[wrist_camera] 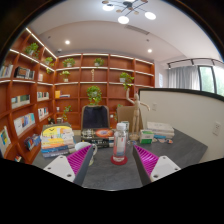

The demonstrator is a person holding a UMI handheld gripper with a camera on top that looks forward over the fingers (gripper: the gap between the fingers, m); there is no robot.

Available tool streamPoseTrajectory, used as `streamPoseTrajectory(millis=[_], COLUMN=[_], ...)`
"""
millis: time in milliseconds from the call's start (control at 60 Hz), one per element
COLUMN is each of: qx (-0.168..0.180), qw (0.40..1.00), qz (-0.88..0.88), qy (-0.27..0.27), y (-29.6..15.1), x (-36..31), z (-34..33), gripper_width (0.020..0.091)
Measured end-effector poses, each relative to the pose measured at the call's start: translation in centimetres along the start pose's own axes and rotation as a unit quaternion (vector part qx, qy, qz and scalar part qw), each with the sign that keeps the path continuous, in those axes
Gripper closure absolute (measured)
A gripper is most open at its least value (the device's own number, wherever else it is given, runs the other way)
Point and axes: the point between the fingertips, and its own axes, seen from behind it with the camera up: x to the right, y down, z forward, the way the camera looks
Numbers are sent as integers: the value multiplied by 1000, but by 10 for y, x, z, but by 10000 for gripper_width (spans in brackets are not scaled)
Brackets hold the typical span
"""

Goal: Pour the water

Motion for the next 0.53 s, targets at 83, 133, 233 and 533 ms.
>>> streamPoseTrajectory(millis=[83, 133, 233, 533], qx=[13, 17, 23, 47], qw=[1000, 1000, 999, 997], qz=[13, 12, 9, 3], qy=[-13, -18, -27, -57], y=[-11, -15, -21, -39], x=[-5, -8, -12, -17], z=[-17, -27, -41, -69], gripper_width=[259, 259, 260, 260])
